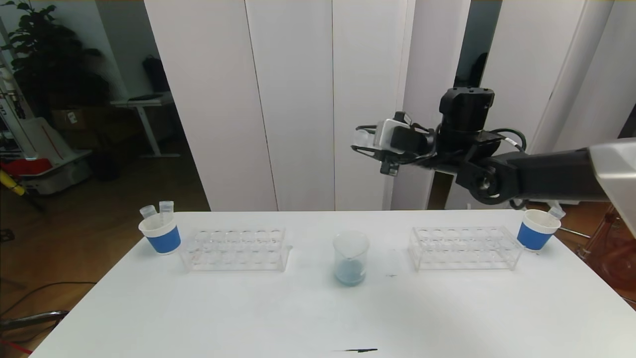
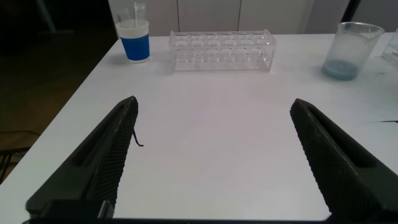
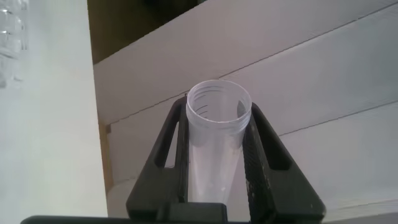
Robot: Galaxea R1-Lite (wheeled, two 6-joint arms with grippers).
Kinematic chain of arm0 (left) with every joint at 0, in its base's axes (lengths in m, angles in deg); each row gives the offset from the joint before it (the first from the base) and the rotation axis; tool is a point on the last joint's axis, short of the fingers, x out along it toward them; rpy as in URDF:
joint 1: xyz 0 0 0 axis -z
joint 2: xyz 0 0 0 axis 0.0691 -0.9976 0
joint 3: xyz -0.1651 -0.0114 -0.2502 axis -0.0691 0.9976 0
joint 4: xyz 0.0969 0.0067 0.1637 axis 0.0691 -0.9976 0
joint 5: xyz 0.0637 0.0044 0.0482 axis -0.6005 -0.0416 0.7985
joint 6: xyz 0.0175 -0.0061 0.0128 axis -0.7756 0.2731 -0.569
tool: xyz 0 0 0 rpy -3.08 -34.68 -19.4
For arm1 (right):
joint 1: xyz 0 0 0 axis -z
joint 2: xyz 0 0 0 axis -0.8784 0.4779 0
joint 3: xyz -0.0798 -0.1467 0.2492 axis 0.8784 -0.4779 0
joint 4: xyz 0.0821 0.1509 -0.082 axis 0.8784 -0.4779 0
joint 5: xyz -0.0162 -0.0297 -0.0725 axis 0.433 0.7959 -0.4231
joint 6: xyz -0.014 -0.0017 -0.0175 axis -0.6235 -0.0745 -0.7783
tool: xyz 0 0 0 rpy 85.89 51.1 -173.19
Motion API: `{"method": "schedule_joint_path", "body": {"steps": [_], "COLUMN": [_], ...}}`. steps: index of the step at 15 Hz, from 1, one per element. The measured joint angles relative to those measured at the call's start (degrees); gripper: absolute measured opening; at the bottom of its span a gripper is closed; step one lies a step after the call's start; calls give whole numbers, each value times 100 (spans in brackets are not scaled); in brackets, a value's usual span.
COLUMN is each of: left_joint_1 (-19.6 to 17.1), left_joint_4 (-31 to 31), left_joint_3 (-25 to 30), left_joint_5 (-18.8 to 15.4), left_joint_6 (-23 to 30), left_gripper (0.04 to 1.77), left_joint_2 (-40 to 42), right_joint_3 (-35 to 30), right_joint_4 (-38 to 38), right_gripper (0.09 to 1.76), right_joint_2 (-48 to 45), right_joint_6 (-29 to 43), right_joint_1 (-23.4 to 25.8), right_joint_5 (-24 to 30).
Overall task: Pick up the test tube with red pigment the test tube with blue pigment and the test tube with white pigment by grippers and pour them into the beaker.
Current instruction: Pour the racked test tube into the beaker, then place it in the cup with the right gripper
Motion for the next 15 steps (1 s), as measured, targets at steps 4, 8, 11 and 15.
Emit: {"method": "schedule_joint_path", "body": {"steps": [4,8,11,15], "left_joint_1": [0,0,0,0], "left_joint_4": [0,0,0,0], "left_joint_3": [0,0,0,0], "left_joint_5": [2,2,2,2], "left_joint_6": [0,-2,0,0], "left_gripper": [175,175,175,175], "left_joint_2": [0,0,0,0], "right_joint_3": [0,-108,-240,-642], "right_joint_4": [679,1247,1219,749], "right_gripper": [58,58,58,58], "right_joint_2": [-96,-171,-330,-794], "right_joint_6": [1220,2464,3390,4311], "right_joint_1": [21,27,118,462], "right_joint_5": [-1585,-2712,-3706,-4514]}}
